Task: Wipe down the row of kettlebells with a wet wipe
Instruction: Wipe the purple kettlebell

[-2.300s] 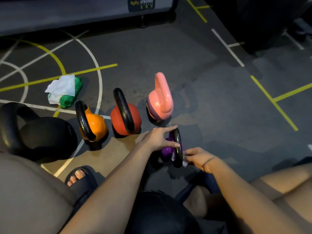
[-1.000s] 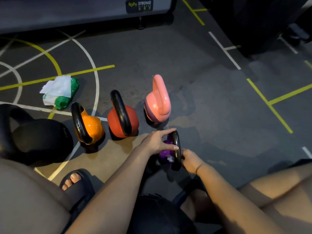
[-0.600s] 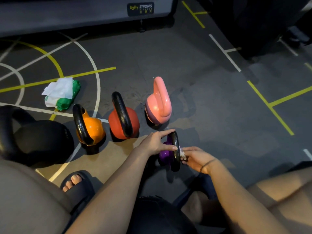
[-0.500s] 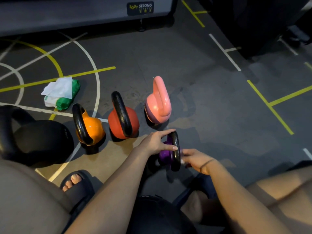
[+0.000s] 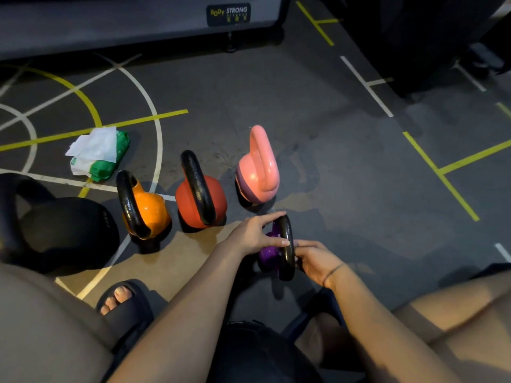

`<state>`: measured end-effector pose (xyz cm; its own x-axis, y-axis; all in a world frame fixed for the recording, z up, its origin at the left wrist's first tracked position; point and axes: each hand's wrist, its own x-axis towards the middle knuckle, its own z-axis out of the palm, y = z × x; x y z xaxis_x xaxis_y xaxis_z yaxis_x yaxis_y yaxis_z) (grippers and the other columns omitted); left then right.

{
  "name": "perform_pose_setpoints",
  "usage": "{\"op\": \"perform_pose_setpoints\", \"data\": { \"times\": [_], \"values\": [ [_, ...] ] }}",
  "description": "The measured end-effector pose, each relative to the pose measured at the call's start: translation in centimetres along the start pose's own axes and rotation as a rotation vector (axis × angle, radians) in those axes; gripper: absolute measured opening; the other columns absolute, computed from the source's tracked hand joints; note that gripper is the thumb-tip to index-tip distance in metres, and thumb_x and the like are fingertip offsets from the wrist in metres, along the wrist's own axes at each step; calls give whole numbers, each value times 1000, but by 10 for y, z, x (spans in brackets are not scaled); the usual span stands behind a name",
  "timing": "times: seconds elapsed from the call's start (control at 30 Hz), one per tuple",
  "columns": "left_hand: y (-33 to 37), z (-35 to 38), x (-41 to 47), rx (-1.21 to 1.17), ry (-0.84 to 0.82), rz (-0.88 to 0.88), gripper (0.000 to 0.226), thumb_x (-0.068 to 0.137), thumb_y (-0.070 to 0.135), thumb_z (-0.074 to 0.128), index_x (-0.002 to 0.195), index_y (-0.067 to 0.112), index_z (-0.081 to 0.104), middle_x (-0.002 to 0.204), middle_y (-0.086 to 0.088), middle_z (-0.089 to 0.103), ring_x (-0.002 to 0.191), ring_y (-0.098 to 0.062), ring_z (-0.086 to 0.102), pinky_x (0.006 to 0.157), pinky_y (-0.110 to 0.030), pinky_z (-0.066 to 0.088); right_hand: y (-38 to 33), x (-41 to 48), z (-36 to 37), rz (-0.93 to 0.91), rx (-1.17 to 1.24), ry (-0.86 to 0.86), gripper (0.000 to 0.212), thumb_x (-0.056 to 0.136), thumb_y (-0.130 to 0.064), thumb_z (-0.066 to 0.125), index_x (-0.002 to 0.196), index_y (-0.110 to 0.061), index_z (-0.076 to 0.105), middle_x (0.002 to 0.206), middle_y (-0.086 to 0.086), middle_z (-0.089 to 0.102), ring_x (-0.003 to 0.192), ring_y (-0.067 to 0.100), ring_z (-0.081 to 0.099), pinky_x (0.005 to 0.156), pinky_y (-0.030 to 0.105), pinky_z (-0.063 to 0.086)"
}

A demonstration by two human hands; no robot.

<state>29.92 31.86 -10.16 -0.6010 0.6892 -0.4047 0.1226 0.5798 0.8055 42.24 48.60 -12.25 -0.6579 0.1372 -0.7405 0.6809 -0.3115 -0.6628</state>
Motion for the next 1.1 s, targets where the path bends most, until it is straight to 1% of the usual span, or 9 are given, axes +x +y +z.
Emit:
{"op": "perform_pose_setpoints", "data": {
  "times": [0.13, 0.23, 0.33, 0.47, 0.57, 0.7, 0.8, 0.97, 1.1],
  "values": [
    [-2, 3, 1, -22, 1, 3, 82, 74, 50, 86, 146, 50, 46, 146, 6, 57, 132, -7, 53, 94, -10, 34, 1, 0, 4, 40, 1, 80, 39, 74, 4, 49, 105, 9, 72, 99, 28, 66, 78, 29, 61, 72, 32, 48],
    [-3, 4, 1, -25, -11, -4, 83, 74, 52, 86, 146, 51, 46, 145, 7, 57, 131, -8, 53, 94, -13, 35, 5, -6, 2, 96, -134, 141, 27, 57, -9, 57, 77, 7, 66, 84, 29, 65, 74, 33, 61, 72, 36, 48],
    [-2, 5, 1, -17, -7, 0, 82, 73, 53, 86, 145, 52, 46, 143, 9, 58, 130, -8, 54, 91, -11, 33, 3, -11, 0, 134, -101, 161, 8, 69, -4, 49, 64, -8, 55, 72, 16, 57, 63, 27, 53, 62, 31, 46],
    [-5, 6, 0, -35, 0, 0, 80, 75, 51, 85, 145, 51, 47, 139, 9, 60, 128, -7, 55, 88, -8, 33, -17, -6, 3, 218, -32, 91, 31, 61, -31, 49, 81, -8, 57, 83, 16, 61, 59, 25, 49, 57, 32, 36],
    [-9, 10, -3, -93, -5, 0, 81, 74, 50, 86, 144, 54, 46, 137, 8, 61, 126, -2, 55, 97, -13, 38, -27, -3, 1, 275, -9, 45, 38, 81, -28, 37, 92, -1, 61, 88, 20, 71, 60, 26, 62, 57, 29, 45],
    [-6, 13, -2, -28, 27, 1, 82, 74, 55, 84, 144, 57, 43, 139, 12, 60, 118, 0, 55, 95, -14, 37, -36, 1, -1, 193, 176, 48, 56, 75, -35, 43, 114, 1, 59, 93, 22, 69, 73, 32, 64, 67, 35, 47],
    [-7, 13, 0, -21, 17, 9, 82, 75, 55, 84, 145, 58, 42, 141, 12, 59, 120, -1, 54, 98, -15, 38, -33, 6, 5, 153, 181, 103, 53, 75, -36, 46, 108, 1, 65, 93, 20, 66, 79, 33, 63, 76, 37, 49],
    [-8, 14, 0, -39, 6, 9, 81, 76, 53, 84, 145, 57, 42, 143, 10, 57, 120, -1, 52, 99, -17, 37, -21, -1, 3, 218, -19, 129, 33, 81, -32, 40, 85, -5, 59, 69, 15, 62, 68, 32, 57, 62, 31, 44],
    [-9, 12, 1, -76, -1, 17, 81, 78, 49, 84, 147, 55, 41, 145, 9, 55, 118, 3, 47, 99, -15, 34, -36, 1, 4, 213, 71, 111, 52, 83, -35, 38, 102, 4, 66, 81, 21, 63, 65, 30, 58, 61, 31, 46]
  ]
}}
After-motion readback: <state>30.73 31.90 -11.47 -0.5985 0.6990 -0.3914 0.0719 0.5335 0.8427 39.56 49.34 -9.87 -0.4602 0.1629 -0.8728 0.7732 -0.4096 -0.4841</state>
